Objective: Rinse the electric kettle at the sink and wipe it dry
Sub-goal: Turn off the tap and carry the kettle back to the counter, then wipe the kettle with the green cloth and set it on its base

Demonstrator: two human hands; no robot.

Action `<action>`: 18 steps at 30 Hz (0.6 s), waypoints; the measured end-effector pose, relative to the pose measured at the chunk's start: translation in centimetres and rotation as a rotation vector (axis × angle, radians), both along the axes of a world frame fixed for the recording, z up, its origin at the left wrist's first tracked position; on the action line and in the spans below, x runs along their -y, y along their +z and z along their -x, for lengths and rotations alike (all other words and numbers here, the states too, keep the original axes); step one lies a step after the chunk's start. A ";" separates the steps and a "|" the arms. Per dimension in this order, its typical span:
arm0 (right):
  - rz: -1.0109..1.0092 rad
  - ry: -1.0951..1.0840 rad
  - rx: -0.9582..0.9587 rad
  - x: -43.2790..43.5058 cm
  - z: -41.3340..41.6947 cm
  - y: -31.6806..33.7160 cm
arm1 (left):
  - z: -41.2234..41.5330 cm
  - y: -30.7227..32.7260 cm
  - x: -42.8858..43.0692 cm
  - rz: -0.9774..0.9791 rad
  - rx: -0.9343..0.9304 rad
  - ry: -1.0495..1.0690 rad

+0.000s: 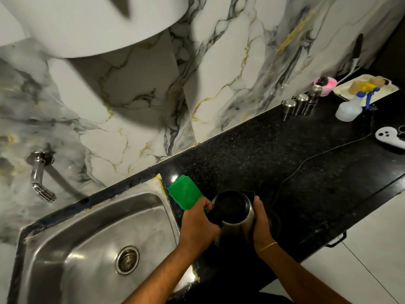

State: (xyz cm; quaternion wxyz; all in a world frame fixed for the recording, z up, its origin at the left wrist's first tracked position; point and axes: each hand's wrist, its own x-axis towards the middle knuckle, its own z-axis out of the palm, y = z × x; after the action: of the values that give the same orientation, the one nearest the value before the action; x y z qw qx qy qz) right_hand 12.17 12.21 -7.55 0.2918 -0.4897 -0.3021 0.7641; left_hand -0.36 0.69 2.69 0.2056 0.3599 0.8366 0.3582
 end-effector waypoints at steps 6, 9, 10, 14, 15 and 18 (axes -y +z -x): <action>-0.086 0.183 0.127 -0.3 0.3 0.9 | 1.6 -2.1 3.0 -0.009 0.001 0.040; -0.328 0.361 0.356 -4.3 2.2 2.0 | 1.5 -3.0 4.3 -0.052 0.012 0.050; -0.427 0.435 0.440 -5.9 3.6 2.4 | 1.4 -3.4 4.8 -0.056 0.029 0.065; -0.650 0.897 0.680 -8.3 11.3 2.6 | 1.6 -5.7 6.6 -0.075 0.119 0.159; -0.697 1.019 0.747 -8.2 13.3 2.3 | 1.6 -6.2 6.9 -0.070 0.127 0.166; -0.743 1.277 0.876 -6.6 17.8 0.2 | 1.6 -7.0 7.2 -0.068 0.148 0.174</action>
State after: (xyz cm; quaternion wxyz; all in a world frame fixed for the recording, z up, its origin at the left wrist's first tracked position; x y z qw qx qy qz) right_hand -5.62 18.78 -7.40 -0.1959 -0.3492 -0.8360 0.3752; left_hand -1.93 -6.51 -4.32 0.2228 0.2651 0.8346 0.4284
